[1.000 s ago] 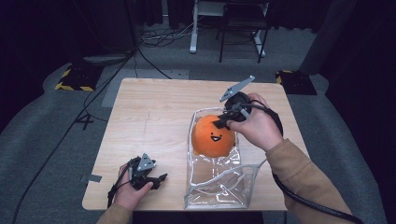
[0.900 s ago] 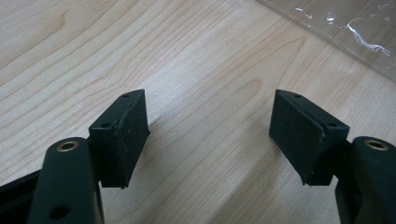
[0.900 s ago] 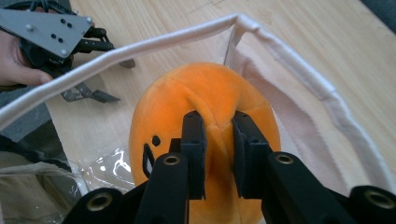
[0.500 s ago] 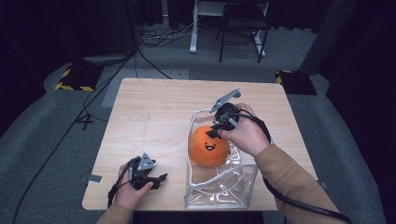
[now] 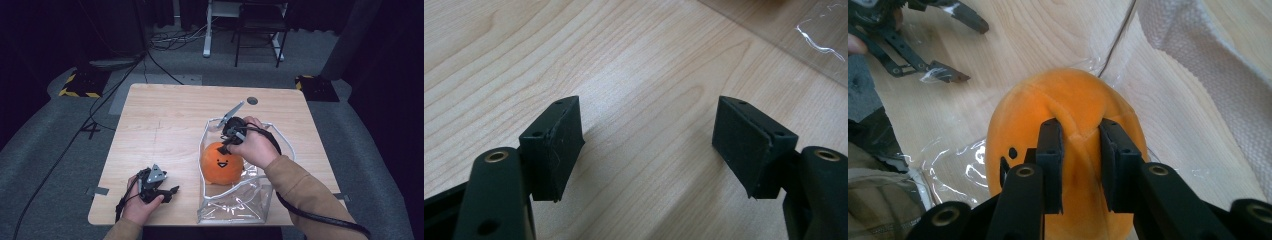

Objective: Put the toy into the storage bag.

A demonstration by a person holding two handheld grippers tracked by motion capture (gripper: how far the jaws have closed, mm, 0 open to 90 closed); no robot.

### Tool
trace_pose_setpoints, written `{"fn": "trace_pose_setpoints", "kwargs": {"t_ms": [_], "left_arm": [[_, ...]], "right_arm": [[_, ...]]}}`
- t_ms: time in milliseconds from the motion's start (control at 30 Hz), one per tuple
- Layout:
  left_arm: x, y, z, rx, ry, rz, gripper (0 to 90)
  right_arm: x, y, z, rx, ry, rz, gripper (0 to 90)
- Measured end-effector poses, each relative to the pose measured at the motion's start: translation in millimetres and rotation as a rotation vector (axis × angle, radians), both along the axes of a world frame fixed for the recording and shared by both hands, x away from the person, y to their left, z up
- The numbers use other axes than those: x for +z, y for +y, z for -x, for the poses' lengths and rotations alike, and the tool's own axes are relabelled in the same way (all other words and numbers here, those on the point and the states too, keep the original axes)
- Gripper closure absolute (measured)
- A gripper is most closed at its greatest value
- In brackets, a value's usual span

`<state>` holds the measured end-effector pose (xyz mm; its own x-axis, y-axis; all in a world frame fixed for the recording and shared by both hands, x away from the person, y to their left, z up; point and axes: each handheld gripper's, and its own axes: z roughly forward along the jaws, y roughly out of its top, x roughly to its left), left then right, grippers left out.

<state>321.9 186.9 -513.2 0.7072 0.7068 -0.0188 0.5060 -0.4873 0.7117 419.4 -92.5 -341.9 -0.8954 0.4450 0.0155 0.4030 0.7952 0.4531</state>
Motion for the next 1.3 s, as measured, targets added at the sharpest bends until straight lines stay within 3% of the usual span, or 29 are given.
{"fn": "trace_pose_setpoints", "kwargs": {"t_ms": [400, 600, 900, 1300], "left_arm": [[0.0, 0.0, 0.0, 0.000, 0.000, 0.001, 28.5], [0.0, 0.0, 0.0, -0.001, 0.000, 0.000, 28.5], [0.0, 0.0, 0.0, 0.000, 0.000, 0.001, 28.5], [0.0, 0.0, 0.0, 0.000, 0.001, 0.000, 28.5]], "right_arm": [[-15.3, 7.7, -3.3, 0.008, 0.025, 0.067, 70.7], [-18.0, 8.1, -3.5, 0.001, 0.030, 0.073, 65.3], [-11.6, 2.5, 0.0, -0.011, 0.010, 0.028, 52.4], [2.6, -8.7, 8.1, -0.017, -0.033, -0.016, 46.5]]}}
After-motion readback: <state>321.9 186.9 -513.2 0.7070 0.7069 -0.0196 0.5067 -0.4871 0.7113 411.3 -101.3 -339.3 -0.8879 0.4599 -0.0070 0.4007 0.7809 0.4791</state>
